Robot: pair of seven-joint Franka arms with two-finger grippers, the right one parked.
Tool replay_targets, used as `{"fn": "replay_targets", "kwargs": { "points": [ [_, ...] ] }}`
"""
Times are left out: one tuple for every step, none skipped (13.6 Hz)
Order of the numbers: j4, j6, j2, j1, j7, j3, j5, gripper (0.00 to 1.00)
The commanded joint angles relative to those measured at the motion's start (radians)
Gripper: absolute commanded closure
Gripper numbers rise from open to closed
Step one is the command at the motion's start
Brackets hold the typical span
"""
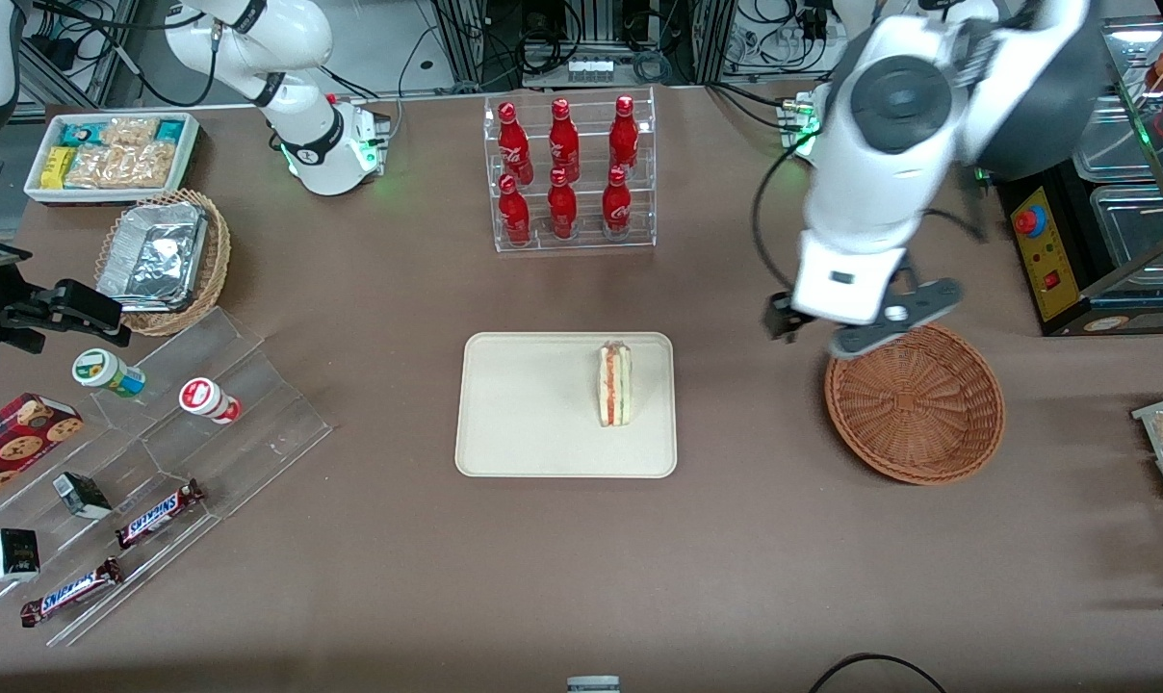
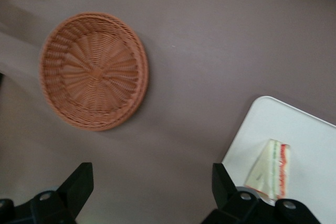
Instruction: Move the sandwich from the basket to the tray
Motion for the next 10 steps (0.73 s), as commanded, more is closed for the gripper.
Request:
{"fn": "replay_targets", "kwargs": {
  "points": [
    [-0.034,-0.056,-0.087,0.089,0.156,0.018,-0.015,0.00],
    [-0.034,-0.068,-0.104,0.149,0.219,0.012,-0.039,0.00],
    [-0.035,-0.079,-0.118,0.200,0.272,0.001,-0.063,0.00],
    [-0.035,-0.096,-0.124,0.243,0.324,-0.008,-0.067,0.00],
    [-0.037,-0.108,-0.133,0.286,0.378,-0.021,-0.070,0.00],
    [-0.043,-0.116,-0.142,0.332,0.421,-0.037,-0.070,0.00],
    [-0.057,-0.119,-0.158,0.387,0.451,-0.074,-0.070,0.00],
    [-0.079,-0.119,-0.174,0.459,0.475,-0.129,-0.070,0.00],
    [-0.099,-0.116,-0.193,0.528,0.501,-0.189,-0.070,0.00],
    [-0.107,-0.120,-0.210,0.585,0.508,-0.247,-0.071,0.00]
  ]
}}
